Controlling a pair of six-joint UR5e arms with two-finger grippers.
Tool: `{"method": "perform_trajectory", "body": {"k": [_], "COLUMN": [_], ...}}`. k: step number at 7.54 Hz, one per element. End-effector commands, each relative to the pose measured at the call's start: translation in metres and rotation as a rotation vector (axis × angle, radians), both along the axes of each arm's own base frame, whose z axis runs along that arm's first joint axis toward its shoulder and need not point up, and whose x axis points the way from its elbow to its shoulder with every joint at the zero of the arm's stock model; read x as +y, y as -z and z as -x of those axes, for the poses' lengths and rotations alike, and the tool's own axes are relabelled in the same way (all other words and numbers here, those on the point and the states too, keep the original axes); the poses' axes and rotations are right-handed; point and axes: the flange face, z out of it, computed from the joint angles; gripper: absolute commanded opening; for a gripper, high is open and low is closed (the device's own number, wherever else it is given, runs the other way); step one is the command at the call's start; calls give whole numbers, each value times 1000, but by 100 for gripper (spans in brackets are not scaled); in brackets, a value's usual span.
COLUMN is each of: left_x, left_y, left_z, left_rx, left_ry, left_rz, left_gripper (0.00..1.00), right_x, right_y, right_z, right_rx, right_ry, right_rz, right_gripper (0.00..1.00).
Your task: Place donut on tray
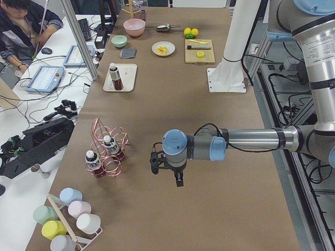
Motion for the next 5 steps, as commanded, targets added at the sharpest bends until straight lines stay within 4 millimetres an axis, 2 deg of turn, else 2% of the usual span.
{"method": "perform_trajectory", "body": {"k": [1, 3, 5], "left_x": [0, -1, 0], "left_y": [0, 0, 0], "left_z": [1, 1, 2], "left_rx": [-1, -1, -1], "left_ry": [2, 3, 4], "left_rz": [-2, -2, -1], "left_gripper": [99, 99, 99], "right_x": [1, 6, -2], "right_y": [-8, -13, 12], "right_z": [-16, -16, -16], "right_rx": [-11, -36, -50], "right_ry": [-44, -30, -36], "right_rz": [23, -6, -85], "right_gripper": [100, 100, 100]}}
